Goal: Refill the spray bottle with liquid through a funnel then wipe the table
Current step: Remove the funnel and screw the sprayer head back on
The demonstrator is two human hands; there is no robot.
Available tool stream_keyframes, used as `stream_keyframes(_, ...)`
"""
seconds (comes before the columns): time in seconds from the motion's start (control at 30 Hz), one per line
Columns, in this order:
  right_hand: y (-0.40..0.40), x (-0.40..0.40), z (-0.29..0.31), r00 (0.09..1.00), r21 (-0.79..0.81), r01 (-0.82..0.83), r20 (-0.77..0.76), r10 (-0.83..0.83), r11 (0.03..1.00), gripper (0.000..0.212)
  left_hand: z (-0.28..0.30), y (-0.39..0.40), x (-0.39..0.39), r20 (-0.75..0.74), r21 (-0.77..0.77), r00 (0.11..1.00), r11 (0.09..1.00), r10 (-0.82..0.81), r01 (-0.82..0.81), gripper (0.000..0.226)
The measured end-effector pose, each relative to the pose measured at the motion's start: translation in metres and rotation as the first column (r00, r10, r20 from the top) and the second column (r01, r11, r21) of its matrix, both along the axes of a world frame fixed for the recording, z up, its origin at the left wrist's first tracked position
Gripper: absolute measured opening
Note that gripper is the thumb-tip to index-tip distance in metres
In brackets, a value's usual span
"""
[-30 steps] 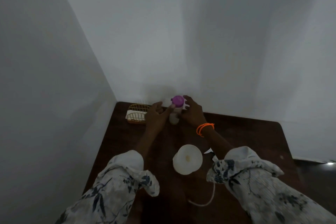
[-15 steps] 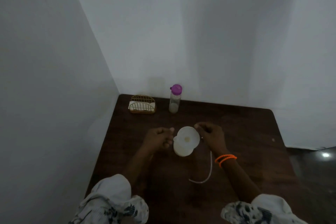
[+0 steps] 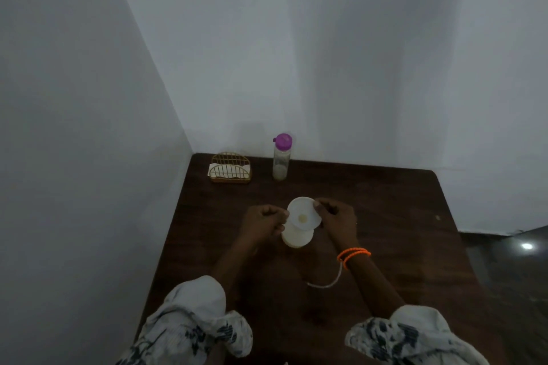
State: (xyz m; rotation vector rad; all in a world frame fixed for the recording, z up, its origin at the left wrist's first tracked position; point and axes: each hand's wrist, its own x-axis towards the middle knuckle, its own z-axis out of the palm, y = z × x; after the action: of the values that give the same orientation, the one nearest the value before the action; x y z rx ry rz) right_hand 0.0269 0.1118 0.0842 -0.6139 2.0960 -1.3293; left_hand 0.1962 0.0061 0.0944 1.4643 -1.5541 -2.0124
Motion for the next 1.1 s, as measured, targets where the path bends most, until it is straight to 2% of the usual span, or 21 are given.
stream_keyframes(0.1,-0.001,-0.001,0.001,1.000,0.001,0.011,-0.008,-0.011,1.000,0.014,-0.001,0.000,0.000,-0.025,0.006,1.000,1.000,0.018,-0.018,0.011)
stream_keyframes(0.23,0.000,0.001,0.004,0.996,0.007,0.000,0.086,0.000,1.000,0.018,-0.004,-0.002,0.003,-0.004,0.076,1.000,0.997,0.008,-0.008,0.017)
stream_keyframes(0.3,-0.001,-0.002,0.010,0.995,-0.005,-0.001,0.104,0.002,1.000,0.011,-0.003,-0.005,0.003,-0.004,0.081,1.000,0.997,0.005,-0.005,0.017)
stream_keyframes(0.43,-0.003,-0.015,0.019,0.987,-0.041,0.010,0.160,-0.003,0.999,0.007,0.013,-0.013,-0.002,-0.066,0.106,0.998,0.994,-0.008,0.015,0.016)
stream_keyframes(0.57,-0.008,-0.033,0.029,0.979,-0.019,0.010,0.203,-0.006,1.000,0.016,0.038,-0.025,-0.011,-0.162,0.202,0.987,0.978,-0.013,0.046,0.021)
stream_keyframes(0.63,-0.012,-0.042,0.035,0.975,-0.045,0.006,0.223,0.004,0.999,0.016,0.045,-0.032,-0.019,-0.182,0.167,0.983,0.984,-0.033,0.064,0.021)
stream_keyframes(0.77,-0.024,-0.057,0.040,0.987,-0.072,-0.017,0.159,0.029,0.997,0.015,0.049,-0.052,-0.039,-0.179,0.049,0.979,0.993,-0.099,0.109,0.019)
stream_keyframes(0.87,-0.034,-0.066,0.029,0.988,-0.056,0.011,0.155,-0.002,0.998,0.015,0.043,-0.063,-0.055,-0.142,-0.009,0.981,0.991,-0.135,0.135,0.018)
stream_keyframes(0.97,-0.045,-0.074,0.011,0.963,-0.040,0.085,0.260,-0.072,0.996,0.027,0.025,-0.074,-0.073,-0.062,-0.071,0.983,0.983,-0.173,0.168,0.015)
stream_keyframes(1.03,-0.053,-0.078,-0.002,0.949,-0.023,0.100,0.303,-0.089,0.995,0.037,0.008,-0.080,-0.082,0.025,-0.171,0.972,0.957,-0.232,0.233,0.012)
stream_keyframes(1.1,-0.060,-0.083,-0.017,0.950,0.004,0.087,0.300,-0.084,0.996,0.036,-0.013,-0.083,-0.091,0.106,-0.283,0.950,0.907,-0.295,0.313,0.010)
